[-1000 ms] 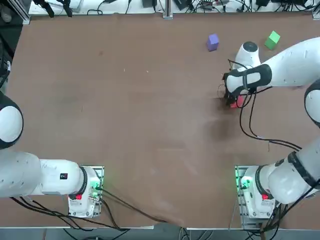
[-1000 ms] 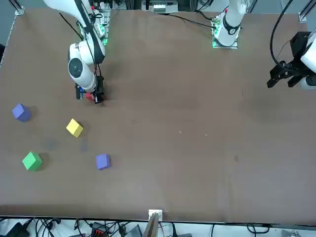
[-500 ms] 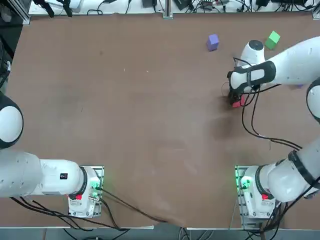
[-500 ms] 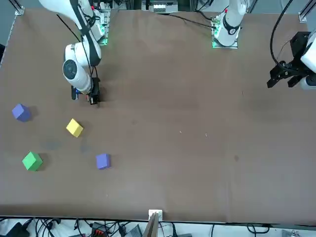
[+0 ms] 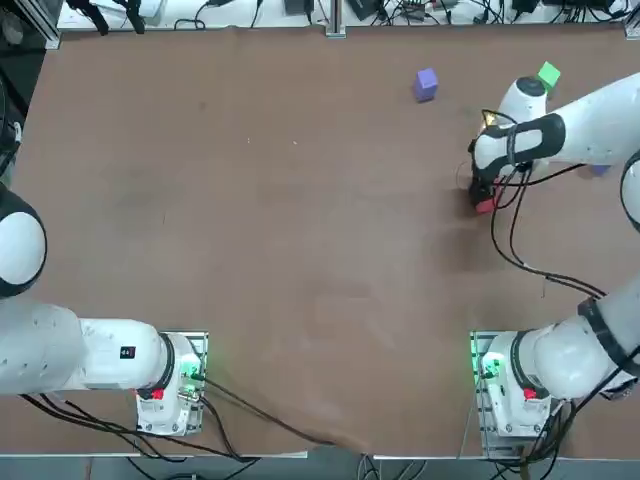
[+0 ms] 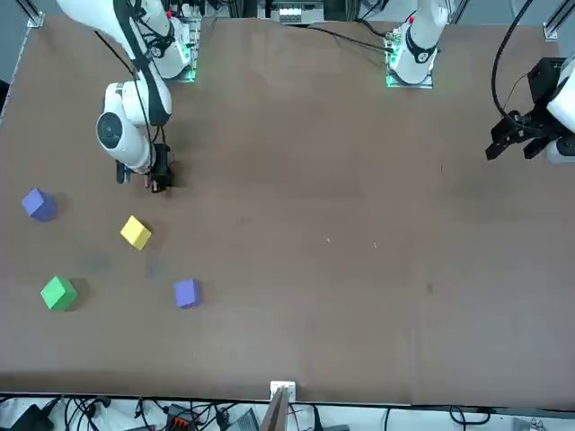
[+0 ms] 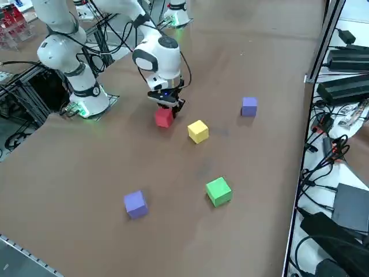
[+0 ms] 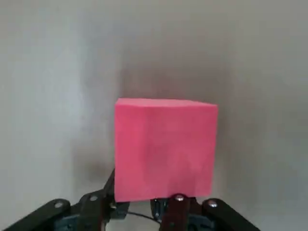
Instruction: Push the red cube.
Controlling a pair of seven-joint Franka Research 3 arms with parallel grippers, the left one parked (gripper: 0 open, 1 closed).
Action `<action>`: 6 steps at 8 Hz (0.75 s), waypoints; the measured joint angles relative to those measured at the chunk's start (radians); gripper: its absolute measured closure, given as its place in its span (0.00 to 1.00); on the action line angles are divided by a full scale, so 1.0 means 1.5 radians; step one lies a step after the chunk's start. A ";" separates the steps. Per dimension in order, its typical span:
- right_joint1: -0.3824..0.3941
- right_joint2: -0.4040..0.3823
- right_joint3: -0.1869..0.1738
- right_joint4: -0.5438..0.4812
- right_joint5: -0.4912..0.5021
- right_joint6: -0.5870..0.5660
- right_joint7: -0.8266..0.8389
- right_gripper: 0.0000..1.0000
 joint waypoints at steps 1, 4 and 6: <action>-0.017 0.000 0.000 0.000 0.000 -0.001 -0.017 0.71; -0.097 0.000 -0.002 0.001 0.000 -0.004 -0.074 0.70; -0.163 -0.001 -0.004 0.002 0.000 -0.004 -0.119 0.69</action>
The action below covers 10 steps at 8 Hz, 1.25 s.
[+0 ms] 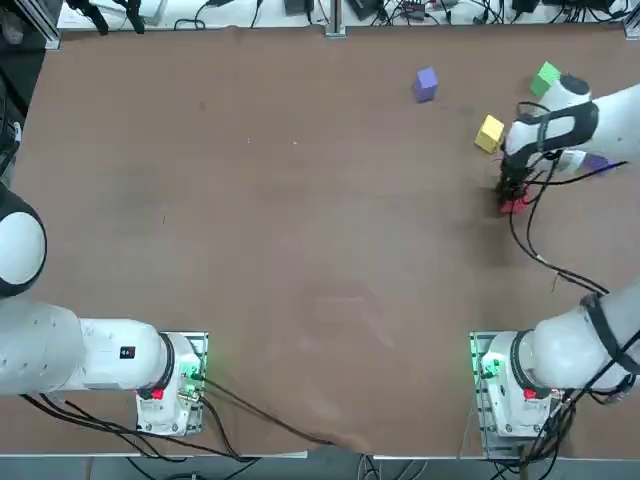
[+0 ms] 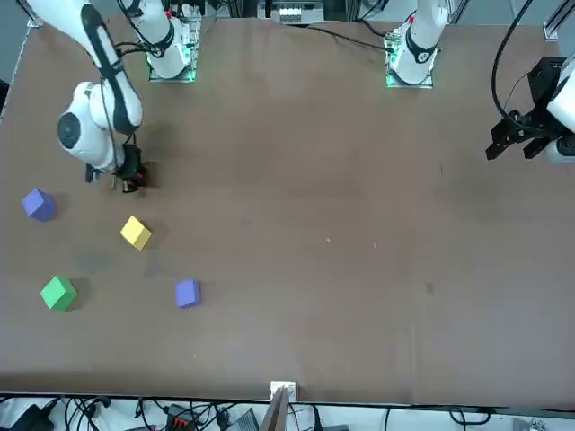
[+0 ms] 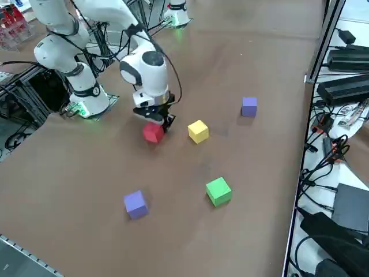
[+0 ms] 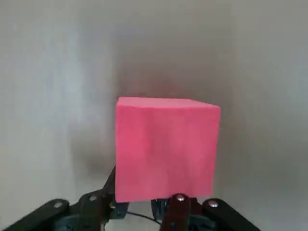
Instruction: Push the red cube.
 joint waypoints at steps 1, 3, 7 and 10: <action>-0.026 0.000 0.000 0.000 0.000 0.000 -0.023 0.69; -0.064 0.000 -0.001 0.000 0.000 0.000 -0.065 0.69; -0.143 0.000 -0.002 0.005 -0.003 0.000 -0.122 0.69; -0.211 0.000 -0.003 0.006 -0.007 0.000 -0.213 0.69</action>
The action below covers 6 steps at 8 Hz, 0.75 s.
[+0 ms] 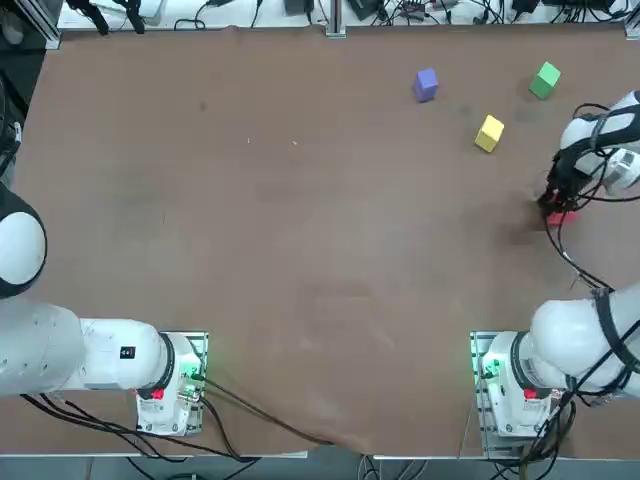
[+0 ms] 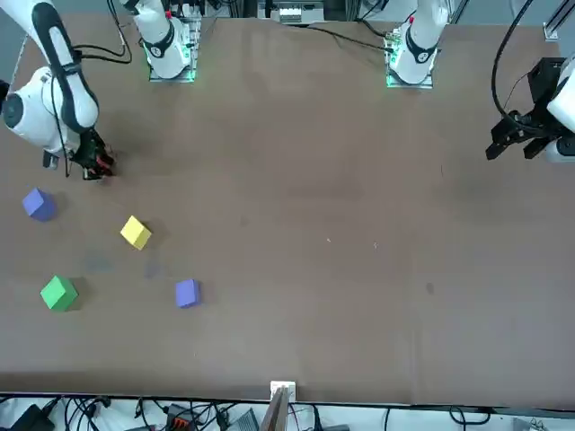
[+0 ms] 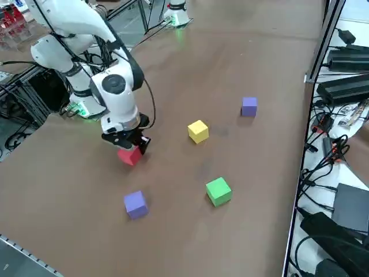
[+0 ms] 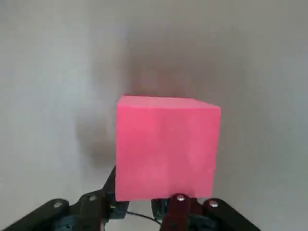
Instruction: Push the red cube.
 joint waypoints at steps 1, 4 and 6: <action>-0.019 0.000 0.000 0.000 -0.014 0.000 -0.021 0.69; -0.082 0.002 -0.001 0.001 -0.084 0.000 -0.065 0.69; -0.118 0.002 -0.001 0.004 -0.092 0.000 -0.130 0.70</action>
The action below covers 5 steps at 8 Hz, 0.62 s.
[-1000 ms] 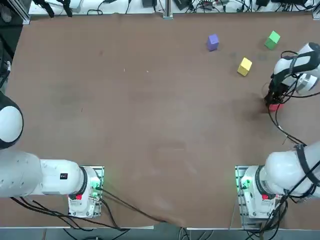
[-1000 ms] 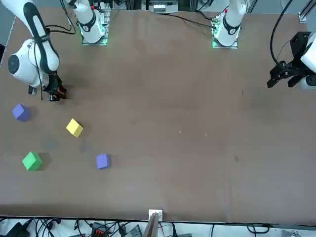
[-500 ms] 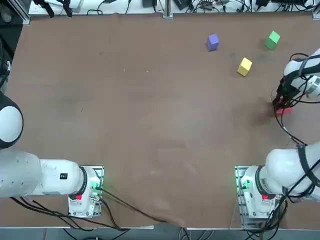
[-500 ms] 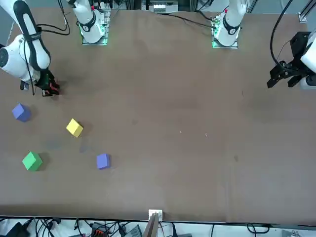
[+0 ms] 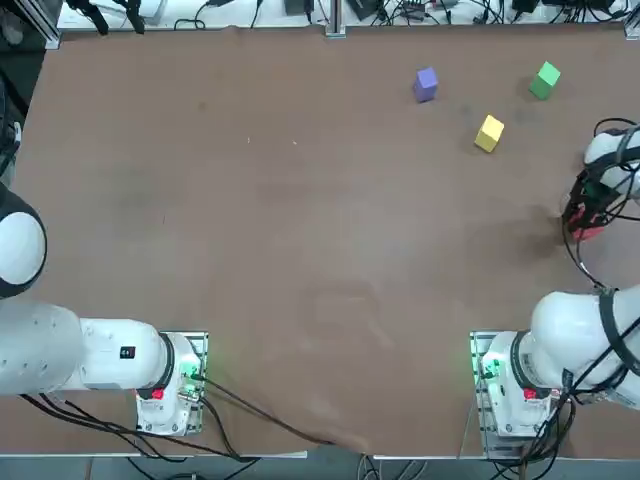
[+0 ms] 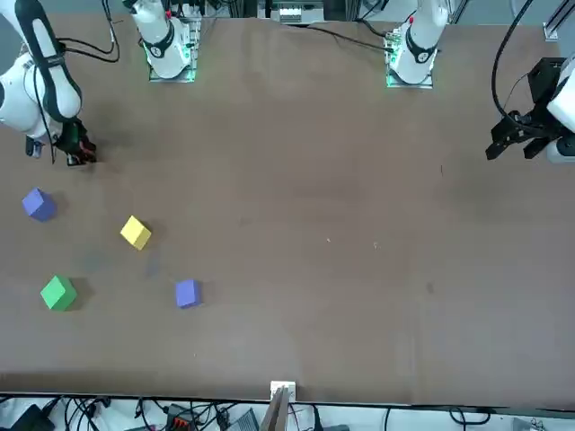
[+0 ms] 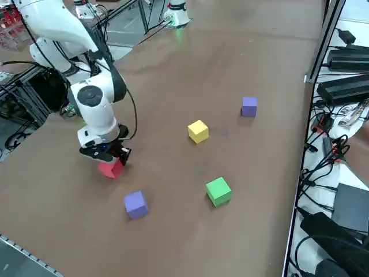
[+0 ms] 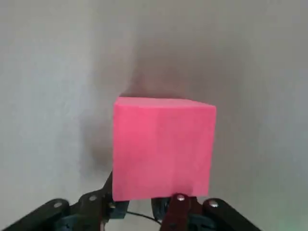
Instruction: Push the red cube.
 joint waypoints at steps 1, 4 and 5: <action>-0.019 0.000 0.000 0.003 0.000 0.000 -0.037 0.70; -0.065 0.009 -0.001 0.020 -0.001 0.000 -0.119 0.70; -0.074 0.012 -0.001 0.027 -0.001 0.000 -0.139 0.70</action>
